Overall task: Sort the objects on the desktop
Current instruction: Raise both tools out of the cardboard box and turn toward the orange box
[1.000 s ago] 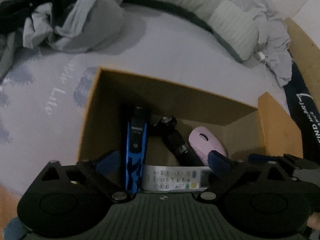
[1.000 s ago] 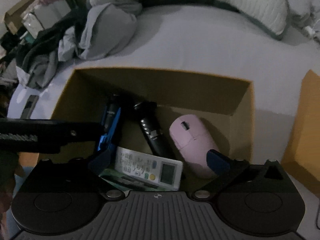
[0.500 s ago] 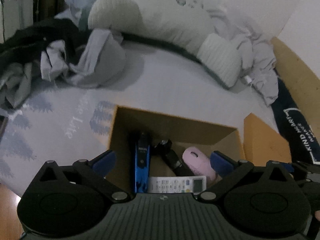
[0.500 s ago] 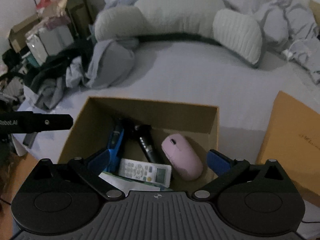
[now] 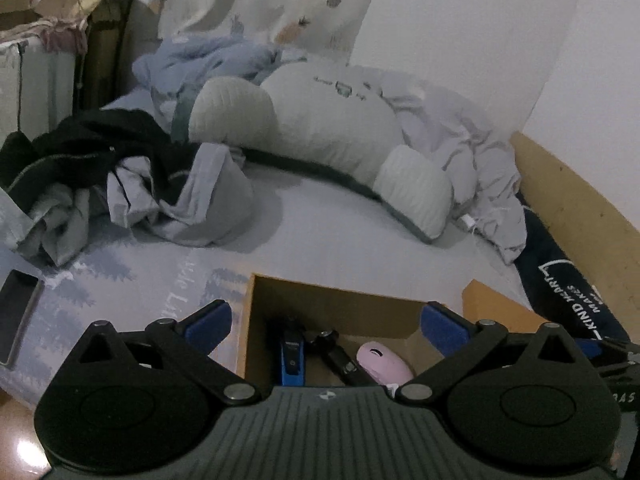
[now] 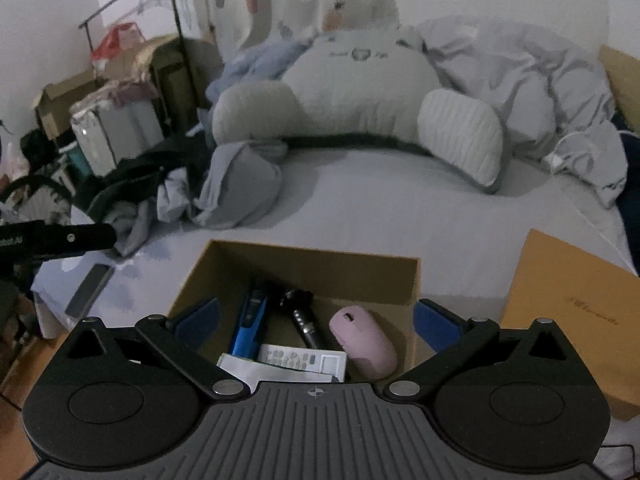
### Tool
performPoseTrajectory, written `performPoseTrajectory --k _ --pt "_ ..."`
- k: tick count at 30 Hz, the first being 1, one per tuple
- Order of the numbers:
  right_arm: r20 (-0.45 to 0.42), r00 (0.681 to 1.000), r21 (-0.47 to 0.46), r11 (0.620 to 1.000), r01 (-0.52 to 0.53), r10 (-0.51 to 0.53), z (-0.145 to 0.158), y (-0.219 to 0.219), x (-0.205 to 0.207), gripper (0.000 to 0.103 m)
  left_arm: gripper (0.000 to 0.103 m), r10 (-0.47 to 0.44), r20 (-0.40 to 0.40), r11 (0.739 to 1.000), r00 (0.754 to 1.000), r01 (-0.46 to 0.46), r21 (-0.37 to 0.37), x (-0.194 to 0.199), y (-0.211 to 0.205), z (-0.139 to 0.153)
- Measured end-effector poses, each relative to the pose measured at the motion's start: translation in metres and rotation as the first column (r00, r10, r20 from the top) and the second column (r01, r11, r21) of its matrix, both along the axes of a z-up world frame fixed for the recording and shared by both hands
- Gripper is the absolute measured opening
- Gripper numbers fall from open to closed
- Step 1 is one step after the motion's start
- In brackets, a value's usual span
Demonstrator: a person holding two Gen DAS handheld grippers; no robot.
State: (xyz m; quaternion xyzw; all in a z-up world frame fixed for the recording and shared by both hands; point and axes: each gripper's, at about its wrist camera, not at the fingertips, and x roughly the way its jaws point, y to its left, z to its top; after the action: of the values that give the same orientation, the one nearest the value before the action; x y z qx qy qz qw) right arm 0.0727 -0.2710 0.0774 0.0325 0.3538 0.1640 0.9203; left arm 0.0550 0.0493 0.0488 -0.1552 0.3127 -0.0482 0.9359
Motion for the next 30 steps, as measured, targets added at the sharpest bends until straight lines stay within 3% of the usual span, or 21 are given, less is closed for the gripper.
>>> performPoseTrajectory --k 9,17,21,30 --pt "0.114 0.991 0.035 0.997 0.065 -0.069 0.001 -0.026 -0.037 0.103 0.103 0.007 0.151 1.000 0.989 -0.010 0.020 -0.032 0.007 -0.001" --pt "0.250 0.964 0.017 0.995 0.094 -0.095 -0.020 -0.044 -0.065 0.103 0.103 -0.032 0.306 0.994 0.951 -0.002 0.109 -0.065 -0.002 -0.005" --pt "0.289 0.953 0.021 0.996 0.089 -0.091 -0.031 -0.049 -0.077 0.103 0.103 -0.054 0.349 0.988 0.936 -0.001 0.158 -0.074 -0.011 -0.009" --pt "0.347 0.933 0.045 0.995 0.087 -0.097 -0.055 -0.066 -0.095 0.103 0.103 -0.081 0.430 0.983 0.899 0.002 0.182 -0.090 -0.025 -0.032"
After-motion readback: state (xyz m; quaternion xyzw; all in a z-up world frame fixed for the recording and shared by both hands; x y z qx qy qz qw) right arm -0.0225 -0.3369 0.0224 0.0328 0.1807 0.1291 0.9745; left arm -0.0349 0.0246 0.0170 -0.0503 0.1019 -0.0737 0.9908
